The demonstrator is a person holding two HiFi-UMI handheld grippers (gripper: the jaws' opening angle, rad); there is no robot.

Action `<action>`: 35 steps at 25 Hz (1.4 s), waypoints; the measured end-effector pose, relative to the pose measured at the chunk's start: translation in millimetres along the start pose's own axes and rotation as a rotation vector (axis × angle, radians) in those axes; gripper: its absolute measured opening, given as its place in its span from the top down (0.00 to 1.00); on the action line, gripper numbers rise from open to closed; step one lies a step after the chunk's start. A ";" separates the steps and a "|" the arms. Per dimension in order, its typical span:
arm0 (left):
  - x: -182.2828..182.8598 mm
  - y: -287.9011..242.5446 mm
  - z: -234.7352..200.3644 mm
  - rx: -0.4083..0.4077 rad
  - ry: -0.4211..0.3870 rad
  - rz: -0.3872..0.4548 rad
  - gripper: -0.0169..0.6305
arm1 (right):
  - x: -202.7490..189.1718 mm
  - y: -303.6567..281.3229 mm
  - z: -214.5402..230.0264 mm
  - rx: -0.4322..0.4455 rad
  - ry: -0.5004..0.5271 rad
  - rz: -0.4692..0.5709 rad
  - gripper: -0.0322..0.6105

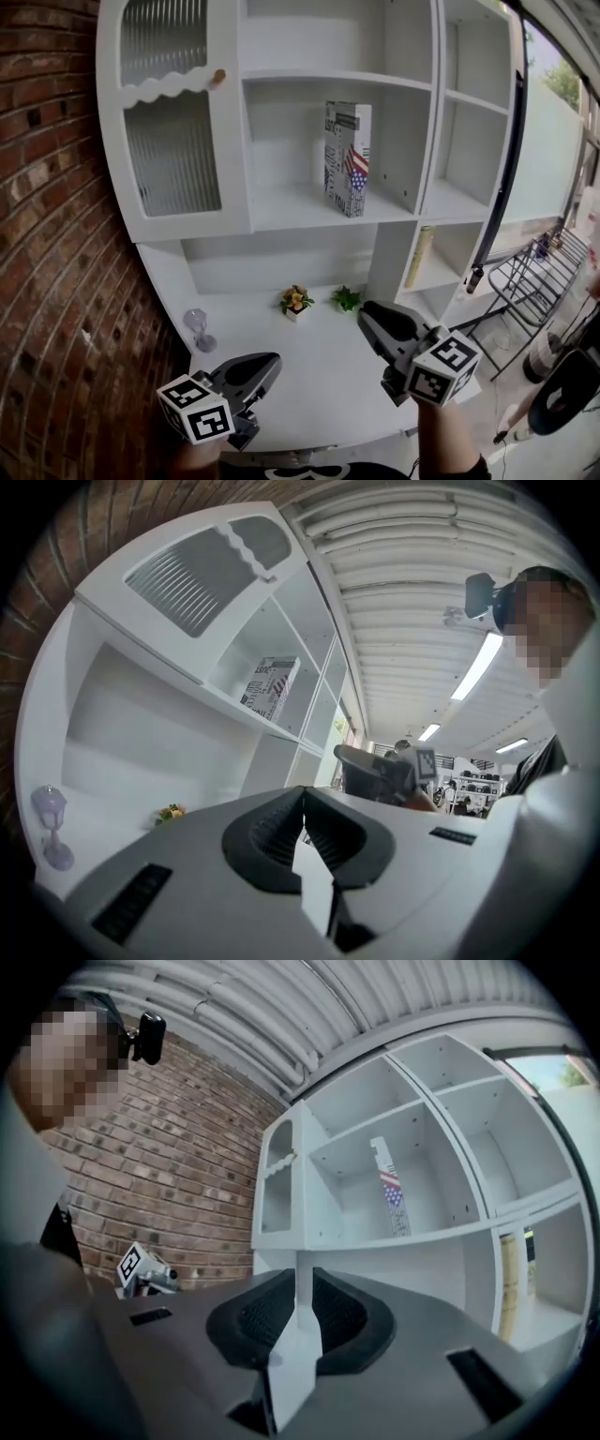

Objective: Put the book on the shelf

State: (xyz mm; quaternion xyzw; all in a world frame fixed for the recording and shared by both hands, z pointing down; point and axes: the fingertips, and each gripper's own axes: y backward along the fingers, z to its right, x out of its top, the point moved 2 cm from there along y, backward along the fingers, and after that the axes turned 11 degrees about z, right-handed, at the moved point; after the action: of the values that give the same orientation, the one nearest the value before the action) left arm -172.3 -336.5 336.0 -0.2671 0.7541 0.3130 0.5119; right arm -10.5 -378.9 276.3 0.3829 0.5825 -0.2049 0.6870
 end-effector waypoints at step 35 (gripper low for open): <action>-44.8 42.3 58.1 -0.054 0.039 -0.015 0.97 | -70.0 89.7 -100.9 0.003 -0.178 -0.005 0.94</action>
State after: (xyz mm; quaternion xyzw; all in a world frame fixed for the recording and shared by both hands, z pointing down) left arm -152.9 -261.6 370.2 -0.2924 0.7531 0.3240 0.4923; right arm -26.7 -257.3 366.3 0.3628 0.5199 -0.2409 0.7349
